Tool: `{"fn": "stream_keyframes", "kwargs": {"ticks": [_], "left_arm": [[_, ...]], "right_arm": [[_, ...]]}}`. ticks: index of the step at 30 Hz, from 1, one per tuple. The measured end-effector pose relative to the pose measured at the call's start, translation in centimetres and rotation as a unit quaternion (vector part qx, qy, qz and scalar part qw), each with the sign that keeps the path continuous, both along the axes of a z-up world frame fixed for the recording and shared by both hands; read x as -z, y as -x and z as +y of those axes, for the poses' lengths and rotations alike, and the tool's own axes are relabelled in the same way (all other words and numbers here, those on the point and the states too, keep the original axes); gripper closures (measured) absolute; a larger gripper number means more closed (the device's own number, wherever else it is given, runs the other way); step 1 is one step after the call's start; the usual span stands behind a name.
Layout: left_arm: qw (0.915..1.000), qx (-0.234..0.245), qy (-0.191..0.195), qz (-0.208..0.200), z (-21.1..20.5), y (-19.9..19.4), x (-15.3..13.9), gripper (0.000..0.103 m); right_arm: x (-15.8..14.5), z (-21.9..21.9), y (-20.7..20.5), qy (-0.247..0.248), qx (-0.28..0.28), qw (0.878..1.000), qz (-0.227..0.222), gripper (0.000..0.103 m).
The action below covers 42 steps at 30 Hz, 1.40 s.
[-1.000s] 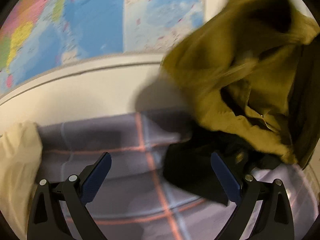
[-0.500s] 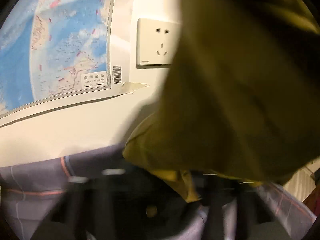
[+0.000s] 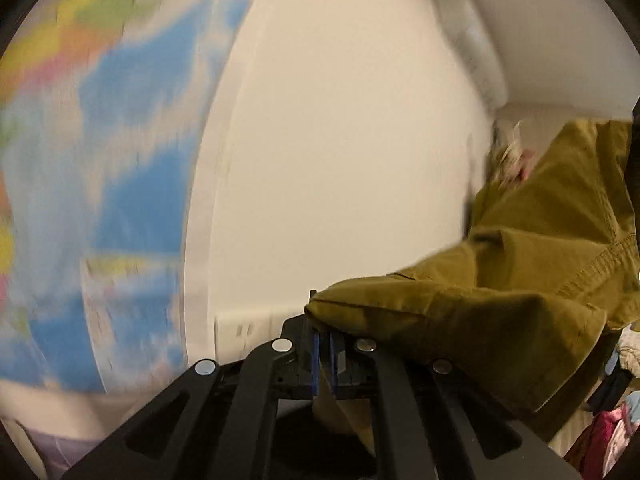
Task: Fold large clothes
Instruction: 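Grasp the jacket with the left gripper while the right gripper holds it raised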
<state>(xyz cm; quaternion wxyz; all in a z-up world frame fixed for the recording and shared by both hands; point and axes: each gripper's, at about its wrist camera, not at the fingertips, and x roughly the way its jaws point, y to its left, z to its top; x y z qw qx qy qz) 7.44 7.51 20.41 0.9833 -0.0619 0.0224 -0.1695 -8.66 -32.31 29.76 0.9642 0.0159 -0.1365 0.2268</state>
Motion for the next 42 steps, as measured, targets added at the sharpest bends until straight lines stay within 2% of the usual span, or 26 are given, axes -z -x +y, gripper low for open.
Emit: {"fn": "stream_keyframes", "kwargs": {"ticks": [1, 3, 4, 6, 8, 9, 12, 13, 15, 16, 17, 19, 20, 23, 28, 30, 32, 34, 37, 39, 42], "left_arm": [[0.9999, 0.001, -0.007, -0.009, -1.4, 0.0, -0.7, 0.101], [0.9993, 0.003, -0.016, -0.033, -1.6, 2.2, -2.0, 0.101], [0.9991, 0.003, -0.015, -0.040, -2.4, 4.0, -2.2, 0.097], [0.9987, 0.012, -0.022, -0.045, -2.8, 6.7, -1.5, 0.079], [0.9981, 0.032, -0.041, -0.031, -3.2, 8.9, 0.7, 0.030], [0.9974, 0.045, -0.049, -0.027, -4.0, 10.6, 1.5, 0.027], [0.9931, 0.092, -0.073, 0.006, -5.8, 12.7, 6.5, 0.029], [0.9922, 0.099, -0.075, 0.017, -6.4, 13.0, 7.8, 0.035], [0.9887, 0.109, -0.092, 0.046, -8.3, 12.6, 10.8, 0.059], [0.9873, 0.105, -0.104, 0.059, -9.3, 12.2, 12.2, 0.091], [0.9867, 0.101, -0.110, 0.063, -9.6, 12.0, 12.8, 0.100], [0.9910, 0.085, -0.087, 0.057, -8.4, 11.9, 12.4, 0.101], [0.9943, 0.081, -0.052, 0.046, -6.2, 12.0, 11.0, 0.101], [0.9984, 0.056, 0.000, 0.005, -0.8, 13.2, 6.3, 0.102], [0.9973, 0.019, 0.016, -0.069, 5.3, 18.4, -0.7, 0.102], [0.9959, -0.002, 0.009, -0.090, 7.5, 21.5, -3.5, 0.102], [0.9922, -0.046, -0.025, -0.113, 8.7, 24.8, -5.6, 0.101], [0.9896, -0.076, -0.049, -0.112, 8.9, 27.7, -6.8, 0.101], [0.9806, -0.143, -0.098, -0.092, 8.7, 31.1, -8.2, 0.100], [0.9713, -0.186, -0.125, -0.081, 8.2, 31.9, -8.5, 0.100], [0.9613, -0.230, -0.145, -0.048, 8.8, 30.0, -8.9, 0.100]], "right_arm": [[-0.3, -0.1, 1.7, 0.001, 0.003, 1.000, -0.012, 0.101], [-0.7, -0.3, 4.6, -0.002, -0.009, 0.999, -0.031, 0.101], [-0.7, -0.5, 6.1, -0.006, -0.015, 0.999, -0.043, 0.101], [-0.5, -0.6, 8.0, -0.008, -0.022, 0.998, -0.055, 0.101], [0.0, -0.3, 9.2, -0.010, -0.038, 0.998, -0.051, 0.101], [0.3, 0.1, 9.6, -0.007, -0.043, 0.998, -0.048, 0.101], [1.4, 1.7, 10.6, 0.006, -0.069, 0.997, -0.039, 0.101], [1.8, 2.5, 11.1, 0.011, -0.075, 0.996, -0.038, 0.101], [2.4, 3.6, 12.3, 0.018, -0.090, 0.995, -0.039, 0.101], [2.6, 4.1, 12.8, 0.022, -0.092, 0.995, -0.039, 0.101], [2.6, 4.7, 13.6, 0.025, -0.091, 0.995, -0.038, 0.101], [2.8, 5.3, 15.0, 0.034, -0.081, 0.995, -0.038, 0.101], [2.8, 5.4, 16.1, 0.036, -0.072, 0.996, -0.041, 0.101], [2.7, 4.7, 19.3, 0.027, -0.062, 0.996, -0.051, 0.101], [3.3, 3.3, 23.5, 0.020, -0.051, 0.996, -0.075, 0.101], [3.9, 2.8, 24.7, 0.017, -0.056, 0.995, -0.077, 0.101], [4.6, 2.6, 25.5, 0.014, -0.070, 0.995, -0.076, 0.101], [5.4, 2.5, 26.1, 0.022, -0.083, 0.994, -0.073, 0.101], [6.4, 3.2, 25.8, 0.035, -0.101, 0.992, -0.063, 0.100], [6.5, 3.9, 23.8, 0.042, -0.116, 0.991, -0.043, 0.100], [6.2, 5.3, 17.3, 0.037, -0.141, 0.989, 0.014, 0.097]]}}
